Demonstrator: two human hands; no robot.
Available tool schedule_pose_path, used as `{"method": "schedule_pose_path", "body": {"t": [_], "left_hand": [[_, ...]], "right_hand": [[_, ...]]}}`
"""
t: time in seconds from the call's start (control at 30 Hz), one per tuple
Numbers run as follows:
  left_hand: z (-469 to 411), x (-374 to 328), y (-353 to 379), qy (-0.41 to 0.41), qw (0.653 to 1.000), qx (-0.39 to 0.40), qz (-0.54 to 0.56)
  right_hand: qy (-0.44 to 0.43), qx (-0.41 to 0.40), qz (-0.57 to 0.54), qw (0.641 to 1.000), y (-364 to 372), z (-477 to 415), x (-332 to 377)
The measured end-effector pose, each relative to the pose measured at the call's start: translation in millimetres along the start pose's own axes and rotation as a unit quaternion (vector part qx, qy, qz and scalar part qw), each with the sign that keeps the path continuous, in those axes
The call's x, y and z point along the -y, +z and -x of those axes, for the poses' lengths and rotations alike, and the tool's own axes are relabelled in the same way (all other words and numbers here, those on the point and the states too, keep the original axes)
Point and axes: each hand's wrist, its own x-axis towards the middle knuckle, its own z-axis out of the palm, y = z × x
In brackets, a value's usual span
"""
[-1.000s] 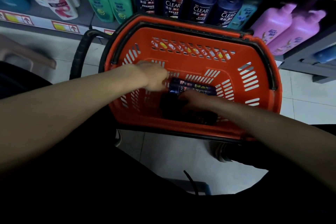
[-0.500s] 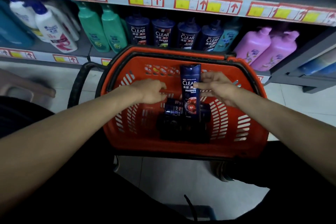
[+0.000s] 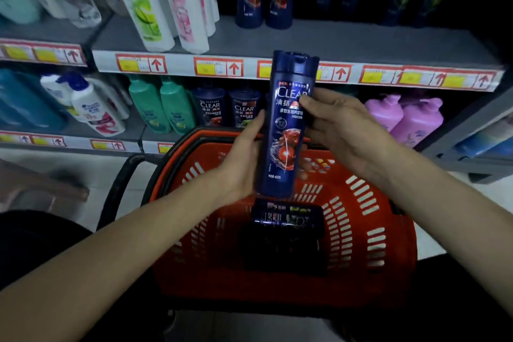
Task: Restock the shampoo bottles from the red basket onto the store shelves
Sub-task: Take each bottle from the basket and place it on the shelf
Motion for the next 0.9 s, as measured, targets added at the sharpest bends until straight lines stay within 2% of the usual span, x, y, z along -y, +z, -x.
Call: {"method": "schedule_pose_path", "body": {"t": [0.1,0.27,0.37,0.47,0.6,0.73,0.9], "left_hand": [[10.0,-10.0,3.5,0.051,0.998,0.027,0.017],[8.1,-15.9,9.4,0.091,0.995,-0.007,-0.027],[6.5,-9.4,-0.5,0.107,0.982,-0.070,-0.136],[17.3,-10.1,-6.7,0.188,0.946,-0.118,-0.235],[22.1,-19.8,0.1,0.271,0.922,-0.175,-0.212],[20.5,-29.0,-0.2,0.305,0.908,-0.235,-0.168],[20.5,-42.3,6.4,0.287,0.923,-0.243,-0.083]], "right_hand": [[0.012,-0.024,-0.042,0.999,1.6,-10.9,4.2],[0.091,-0.046,-0.135,0.986,-2.4,-16.5,2.9],[0.108,-0.024,-0.108,0.988,1.3,-14.7,-2.8],[0.098,0.000,-0.068,0.993,4.7,-13.8,-9.2],[0.083,0.001,-0.053,0.995,8.9,-14.6,-10.1],[0.071,-0.002,-0.037,0.997,13.2,-9.6,-6.2],[0.068,-0.002,-0.005,0.998,12.8,-7.2,-3.2]]}}
